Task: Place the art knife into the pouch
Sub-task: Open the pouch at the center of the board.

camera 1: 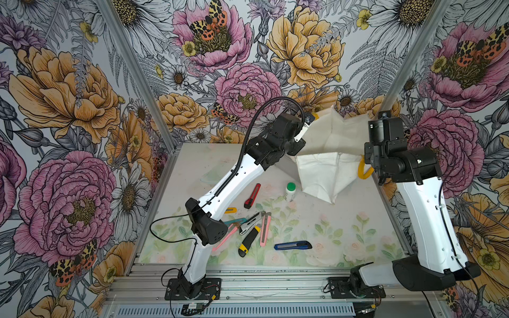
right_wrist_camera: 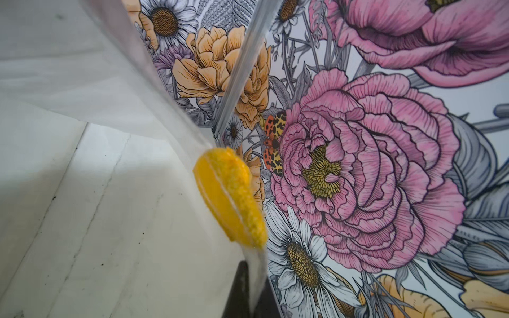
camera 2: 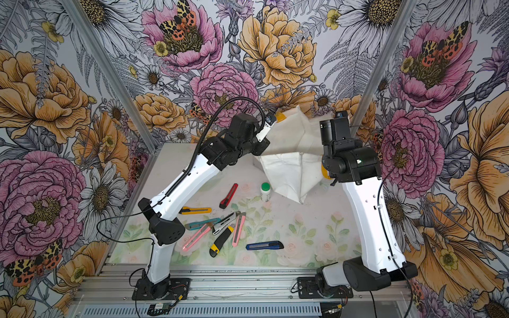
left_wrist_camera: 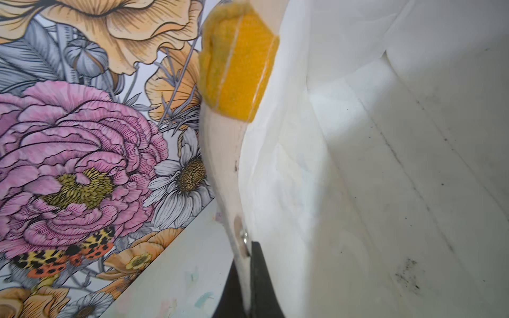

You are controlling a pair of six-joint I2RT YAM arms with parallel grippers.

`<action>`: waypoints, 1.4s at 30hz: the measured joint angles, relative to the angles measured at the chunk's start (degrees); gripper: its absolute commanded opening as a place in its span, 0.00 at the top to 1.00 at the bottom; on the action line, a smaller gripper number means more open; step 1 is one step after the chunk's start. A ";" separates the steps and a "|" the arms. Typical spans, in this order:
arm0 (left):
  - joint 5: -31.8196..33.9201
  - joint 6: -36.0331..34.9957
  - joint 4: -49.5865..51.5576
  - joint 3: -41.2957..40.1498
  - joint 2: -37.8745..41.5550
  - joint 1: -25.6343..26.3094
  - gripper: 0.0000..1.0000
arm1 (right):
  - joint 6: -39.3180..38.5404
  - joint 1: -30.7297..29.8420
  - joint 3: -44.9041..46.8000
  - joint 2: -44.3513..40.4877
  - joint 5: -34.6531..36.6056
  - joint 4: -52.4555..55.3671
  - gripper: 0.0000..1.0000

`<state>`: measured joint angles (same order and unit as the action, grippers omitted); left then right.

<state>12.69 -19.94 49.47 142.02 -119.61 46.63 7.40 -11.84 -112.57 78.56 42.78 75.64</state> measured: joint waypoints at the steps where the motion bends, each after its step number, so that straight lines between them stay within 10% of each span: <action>1: -1.95 0.42 0.00 0.39 -0.68 0.15 1.00 | 0.83 1.20 1.81 -1.40 -0.96 0.24 1.00; 17: -19.87 10.29 -1.42 -13.88 -3.30 -0.04 1.00 | 8.94 9.53 33.64 -8.48 -14.47 -9.18 1.00; 22: -21.03 12.04 -2.86 -16.22 -3.58 -0.07 0.81 | 10.69 9.68 38.05 -8.48 -16.57 -14.93 1.00; 28: -22.27 13.55 -4.76 -16.26 -3.58 -0.57 0.33 | 12.68 10.32 42.34 -8.44 -20.41 -21.59 1.00; 42: -19.80 13.66 -7.48 -29.49 11.23 -13.75 0.19 | 16.24 10.32 45.03 -9.16 -22.53 -25.79 1.00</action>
<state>-7.11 -6.28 42.00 112.53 -108.38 32.88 23.64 -1.52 -67.55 69.41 20.25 49.84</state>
